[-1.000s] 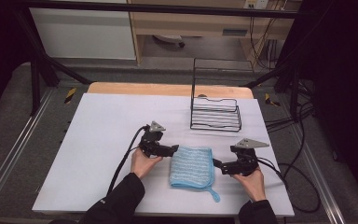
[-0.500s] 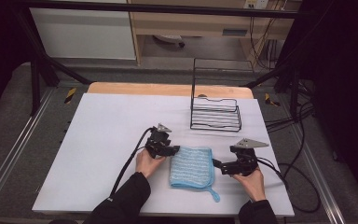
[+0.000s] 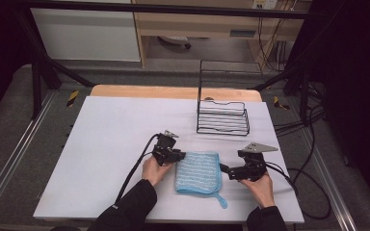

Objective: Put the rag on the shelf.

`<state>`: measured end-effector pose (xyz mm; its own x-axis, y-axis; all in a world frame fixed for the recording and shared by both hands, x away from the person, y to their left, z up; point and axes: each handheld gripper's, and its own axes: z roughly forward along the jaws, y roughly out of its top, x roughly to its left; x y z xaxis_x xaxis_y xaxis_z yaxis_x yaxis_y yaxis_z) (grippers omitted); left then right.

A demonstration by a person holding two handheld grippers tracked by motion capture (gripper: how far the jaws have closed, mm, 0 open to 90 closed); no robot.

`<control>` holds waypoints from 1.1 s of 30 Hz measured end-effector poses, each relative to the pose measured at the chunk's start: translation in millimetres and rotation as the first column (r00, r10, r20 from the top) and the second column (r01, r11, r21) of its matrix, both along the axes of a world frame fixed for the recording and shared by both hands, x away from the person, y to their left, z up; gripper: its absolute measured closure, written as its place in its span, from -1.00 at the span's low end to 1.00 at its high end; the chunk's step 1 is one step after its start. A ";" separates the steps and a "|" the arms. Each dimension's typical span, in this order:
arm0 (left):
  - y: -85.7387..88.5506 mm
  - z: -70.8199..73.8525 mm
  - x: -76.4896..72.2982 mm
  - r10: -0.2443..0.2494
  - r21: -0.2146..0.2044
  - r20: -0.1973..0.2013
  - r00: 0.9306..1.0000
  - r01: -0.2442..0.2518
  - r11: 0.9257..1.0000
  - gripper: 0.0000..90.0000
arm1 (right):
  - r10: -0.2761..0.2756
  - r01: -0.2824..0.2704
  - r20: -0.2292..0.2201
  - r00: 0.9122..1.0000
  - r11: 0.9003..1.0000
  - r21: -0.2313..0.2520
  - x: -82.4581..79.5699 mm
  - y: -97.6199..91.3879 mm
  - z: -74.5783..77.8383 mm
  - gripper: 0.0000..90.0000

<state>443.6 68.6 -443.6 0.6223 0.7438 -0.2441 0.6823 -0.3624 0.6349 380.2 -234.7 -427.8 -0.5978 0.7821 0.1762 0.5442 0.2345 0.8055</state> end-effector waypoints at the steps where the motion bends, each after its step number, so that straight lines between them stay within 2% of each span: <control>1: 0.0 0.0 -0.1 -0.004 0.000 -0.003 1.000 0.004 1.000 0.60 | -0.001 0.001 0.000 1.000 1.000 0.001 0.1 0.1 0.0 -0.97; 6: -0.4 -0.1 -0.5 -0.003 -0.006 -0.009 1.000 0.003 1.000 0.70 | -0.014 0.015 -0.003 1.000 1.000 0.007 2.8 1.1 -0.9 -0.96; 10: -1.9 -0.1 -1.8 -0.005 0.004 0.002 1.000 0.005 1.000 0.75 | -0.037 0.037 -0.011 0.999 0.999 0.010 6.8 3.4 -2.1 -0.93; 15: -2.6 -1.0 -3.1 -0.017 0.012 0.020 1.000 0.017 1.000 0.78 | -0.046 0.046 -0.024 0.999 0.999 0.015 18.3 11.9 -5.5 -0.85; 17: -2.4 -1.4 -3.2 -0.019 0.013 0.023 1.000 0.019 1.000 0.78 | -0.047 0.048 -0.043 0.998 0.999 0.015 23.1 17.4 -8.0 -0.79; 19: -2.4 -1.9 -3.6 -0.020 0.013 0.028 0.999 0.019 1.000 0.79 | -0.050 0.050 -0.055 0.997 0.999 -0.002 26.8 22.9 -10.1 -0.68; 22: -1.8 -2.5 -4.1 -0.022 0.009 0.032 0.999 0.022 1.000 0.79 | -0.051 0.050 -0.040 0.998 0.998 -0.027 29.5 29.2 -12.9 -0.52; 25: -1.8 -3.4 -4.5 -0.018 0.000 0.037 0.999 0.018 1.000 0.79 | -0.043 0.042 -0.059 0.997 0.999 -0.018 33.4 32.1 -17.1 -0.37; 29: -0.7 -3.8 -4.4 -0.024 0.000 0.039 0.999 0.024 1.000 0.79 | -0.043 0.040 -0.080 0.996 0.999 -0.034 35.6 34.6 -21.3 -0.10; 33: -0.8 -3.8 -4.5 -0.025 0.000 0.040 0.999 0.025 1.000 0.79 | -0.027 0.025 -0.096 0.995 0.999 -0.020 35.9 34.8 -21.4 0.16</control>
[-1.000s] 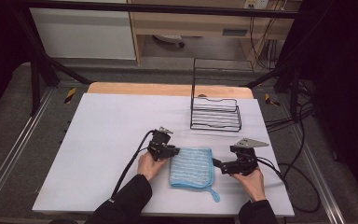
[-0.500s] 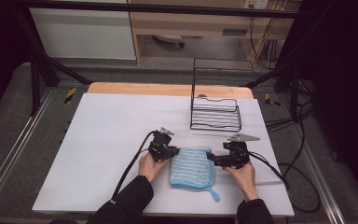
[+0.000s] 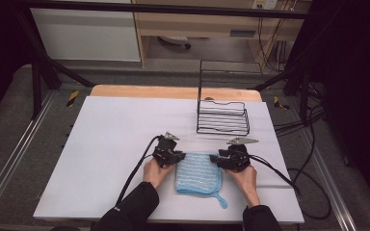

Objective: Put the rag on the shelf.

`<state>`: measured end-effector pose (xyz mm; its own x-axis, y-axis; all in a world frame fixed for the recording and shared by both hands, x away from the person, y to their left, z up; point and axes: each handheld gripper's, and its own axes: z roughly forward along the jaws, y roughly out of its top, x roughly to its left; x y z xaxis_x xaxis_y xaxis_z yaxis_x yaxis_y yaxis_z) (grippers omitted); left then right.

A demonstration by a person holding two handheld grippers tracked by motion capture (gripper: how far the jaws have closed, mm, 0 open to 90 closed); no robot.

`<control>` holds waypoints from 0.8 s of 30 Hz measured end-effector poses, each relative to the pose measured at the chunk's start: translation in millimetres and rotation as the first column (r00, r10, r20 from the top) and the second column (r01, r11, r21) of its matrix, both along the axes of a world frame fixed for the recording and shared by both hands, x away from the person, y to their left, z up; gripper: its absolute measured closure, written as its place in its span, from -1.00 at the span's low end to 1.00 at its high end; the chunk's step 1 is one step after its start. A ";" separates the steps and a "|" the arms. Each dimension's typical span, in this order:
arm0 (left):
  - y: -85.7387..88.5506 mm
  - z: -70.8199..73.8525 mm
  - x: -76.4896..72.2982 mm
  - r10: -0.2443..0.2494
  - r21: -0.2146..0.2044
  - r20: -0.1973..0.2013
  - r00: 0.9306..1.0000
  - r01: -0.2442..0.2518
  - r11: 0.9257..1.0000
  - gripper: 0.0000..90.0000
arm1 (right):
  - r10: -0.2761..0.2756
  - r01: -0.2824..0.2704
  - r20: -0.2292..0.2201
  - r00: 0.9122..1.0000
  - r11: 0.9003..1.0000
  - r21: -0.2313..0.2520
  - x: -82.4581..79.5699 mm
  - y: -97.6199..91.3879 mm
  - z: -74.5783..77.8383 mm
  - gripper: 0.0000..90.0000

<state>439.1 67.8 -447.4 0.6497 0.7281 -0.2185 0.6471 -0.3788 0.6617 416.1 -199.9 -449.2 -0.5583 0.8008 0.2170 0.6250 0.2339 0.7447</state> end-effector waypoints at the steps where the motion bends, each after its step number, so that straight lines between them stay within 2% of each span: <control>1: 0.0 0.0 0.0 0.000 0.000 0.000 1.000 0.000 1.000 0.79 | 0.007 -0.007 -0.012 1.000 1.000 0.005 0.3 0.2 -0.4 0.22; 4: 0.0 0.0 0.1 0.000 0.000 0.000 1.000 0.000 1.000 0.79 | 0.023 -0.022 -0.036 0.999 1.000 0.011 1.7 1.6 -2.9 0.33; 9: 0.4 -0.3 0.6 0.001 -0.006 -0.004 1.000 -0.001 1.000 0.79 | 0.023 -0.021 -0.067 0.997 0.999 0.024 5.2 1.8 -4.1 0.40; 16: 0.9 -0.6 0.5 -0.001 -0.010 -0.002 1.000 0.001 1.000 0.79 | 0.006 -0.003 -0.094 0.996 1.000 0.027 8.4 1.5 -4.4 0.39; 24: 2.6 -0.9 2.1 -0.003 -0.025 -0.017 1.000 0.003 1.000 0.80 | 0.023 -0.013 -0.152 0.988 0.997 0.070 9.8 2.0 -5.1 0.68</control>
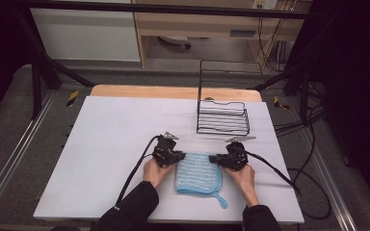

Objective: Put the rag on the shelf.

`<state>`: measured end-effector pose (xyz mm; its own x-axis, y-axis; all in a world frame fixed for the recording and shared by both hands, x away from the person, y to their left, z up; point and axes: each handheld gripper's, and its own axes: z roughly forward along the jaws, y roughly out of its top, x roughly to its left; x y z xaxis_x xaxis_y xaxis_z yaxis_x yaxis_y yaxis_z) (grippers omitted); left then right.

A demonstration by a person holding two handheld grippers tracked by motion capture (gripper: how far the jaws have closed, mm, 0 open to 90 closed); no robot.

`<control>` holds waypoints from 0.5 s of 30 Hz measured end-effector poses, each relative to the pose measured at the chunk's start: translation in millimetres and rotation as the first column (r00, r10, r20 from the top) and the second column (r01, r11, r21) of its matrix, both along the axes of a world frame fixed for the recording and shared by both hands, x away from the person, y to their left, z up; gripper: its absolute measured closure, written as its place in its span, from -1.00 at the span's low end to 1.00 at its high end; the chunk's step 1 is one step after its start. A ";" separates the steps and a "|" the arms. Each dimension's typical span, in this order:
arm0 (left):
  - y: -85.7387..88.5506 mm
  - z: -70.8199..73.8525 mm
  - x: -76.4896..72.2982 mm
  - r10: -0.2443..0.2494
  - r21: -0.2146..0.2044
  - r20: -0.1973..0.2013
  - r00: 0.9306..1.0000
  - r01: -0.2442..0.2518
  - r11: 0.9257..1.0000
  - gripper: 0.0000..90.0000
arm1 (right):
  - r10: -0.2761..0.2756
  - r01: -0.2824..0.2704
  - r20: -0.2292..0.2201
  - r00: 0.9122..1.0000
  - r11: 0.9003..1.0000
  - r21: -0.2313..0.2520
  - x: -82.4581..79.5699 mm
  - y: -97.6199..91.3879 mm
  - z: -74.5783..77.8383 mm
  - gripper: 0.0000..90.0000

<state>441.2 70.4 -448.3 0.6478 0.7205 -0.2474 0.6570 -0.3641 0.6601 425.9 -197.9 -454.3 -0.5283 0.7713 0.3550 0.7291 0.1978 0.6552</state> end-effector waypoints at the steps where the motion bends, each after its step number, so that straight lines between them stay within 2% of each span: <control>1: 0.1 0.0 0.0 0.002 -0.002 -0.001 1.000 -0.002 1.000 0.80 | 0.002 -0.002 -0.005 1.000 1.000 0.003 0.3 -0.2 0.1 0.70; 5: 1.7 -0.2 0.8 0.006 -0.015 -0.011 1.000 -0.006 1.000 0.82 | 0.007 -0.006 -0.019 1.000 1.000 0.026 1.3 -2.6 0.1 0.76; 8: 4.4 -0.4 1.7 0.009 -0.042 -0.023 1.000 -0.010 0.999 0.83 | 0.007 -0.005 -0.030 1.000 0.998 0.058 2.0 -6.3 -0.1 0.79; 11: 8.6 0.1 0.9 0.011 -0.073 -0.026 1.000 -0.013 0.997 0.85 | 0.012 -0.011 -0.017 1.000 0.998 0.064 0.8 -7.6 2.6 0.80; 15: 13.4 2.3 -3.3 0.017 -0.115 -0.009 1.000 -0.018 0.993 0.85 | 0.009 -0.010 0.009 1.000 0.996 0.087 -3.3 -9.2 9.1 0.79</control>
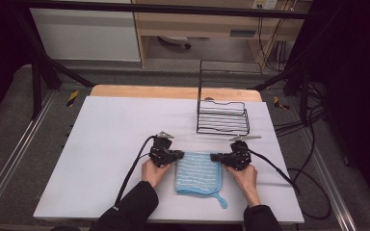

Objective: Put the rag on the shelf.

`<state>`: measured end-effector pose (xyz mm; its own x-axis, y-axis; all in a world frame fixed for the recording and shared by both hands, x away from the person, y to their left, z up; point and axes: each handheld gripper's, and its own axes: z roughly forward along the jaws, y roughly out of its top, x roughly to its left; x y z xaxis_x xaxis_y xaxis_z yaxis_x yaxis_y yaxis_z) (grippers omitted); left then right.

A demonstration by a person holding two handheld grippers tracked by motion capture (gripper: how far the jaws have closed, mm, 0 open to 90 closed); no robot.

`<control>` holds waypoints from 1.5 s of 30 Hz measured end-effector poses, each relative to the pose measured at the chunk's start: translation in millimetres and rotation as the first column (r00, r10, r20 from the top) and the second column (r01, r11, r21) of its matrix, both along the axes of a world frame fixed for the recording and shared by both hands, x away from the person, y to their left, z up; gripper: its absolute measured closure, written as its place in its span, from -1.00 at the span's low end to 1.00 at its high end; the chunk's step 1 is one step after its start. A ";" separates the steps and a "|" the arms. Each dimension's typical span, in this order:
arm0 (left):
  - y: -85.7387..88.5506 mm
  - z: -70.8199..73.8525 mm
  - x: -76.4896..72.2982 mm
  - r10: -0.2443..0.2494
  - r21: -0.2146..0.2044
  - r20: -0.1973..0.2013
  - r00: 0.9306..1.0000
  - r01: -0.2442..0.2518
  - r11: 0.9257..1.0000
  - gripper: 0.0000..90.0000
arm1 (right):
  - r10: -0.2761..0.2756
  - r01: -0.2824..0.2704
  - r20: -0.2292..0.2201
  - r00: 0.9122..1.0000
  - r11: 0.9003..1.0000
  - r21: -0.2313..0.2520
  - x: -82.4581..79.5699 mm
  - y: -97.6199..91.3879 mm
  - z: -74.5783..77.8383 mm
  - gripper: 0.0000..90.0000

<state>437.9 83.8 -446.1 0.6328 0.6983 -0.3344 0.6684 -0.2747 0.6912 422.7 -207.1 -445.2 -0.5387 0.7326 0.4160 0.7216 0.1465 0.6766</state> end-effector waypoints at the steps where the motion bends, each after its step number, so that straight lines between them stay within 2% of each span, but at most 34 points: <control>1: 1.1 1.3 -1.3 0.001 -0.009 0.006 1.000 -0.001 1.000 0.85 | 0.000 0.000 0.010 1.000 1.000 0.004 -1.3 0.1 1.9 0.79; 6: 7.2 7.8 -9.1 0.003 -0.041 0.055 0.998 -0.001 0.999 0.85 | 0.012 -0.011 0.062 0.998 1.000 -0.004 -8.1 2.5 10.4 0.79; 10: 11.4 12.3 -16.8 -0.001 -0.079 0.071 0.997 0.007 0.997 0.85 | 0.020 -0.021 0.095 0.995 1.000 0.011 -13.8 1.3 16.9 0.79; 18: 17.3 26.6 -31.8 0.003 -0.110 0.140 0.990 0.012 0.994 0.85 | 0.026 -0.030 0.181 0.983 0.999 0.019 -27.8 4.4 32.6 0.79; 20: 18.7 29.6 -35.4 0.006 -0.127 0.156 0.988 0.014 0.992 0.85 | 0.027 -0.031 0.204 0.979 0.999 0.017 -30.4 4.4 35.6 0.79; 26: 18.7 38.8 -42.6 0.014 -0.143 0.211 0.977 0.016 0.990 0.85 | 0.021 -0.030 0.261 0.965 0.999 0.030 -36.9 3.4 45.5 0.80; 34: 15.5 52.2 -49.8 0.010 -0.164 0.246 0.969 0.031 0.986 0.86 | 0.011 -0.020 0.320 0.947 0.999 0.025 -46.3 0.3 59.6 0.80; 45: 8.5 72.1 -53.0 0.013 -0.189 0.309 0.951 0.048 0.981 0.85 | -0.013 0.001 0.390 0.921 1.000 0.030 -55.1 -6.2 78.8 0.81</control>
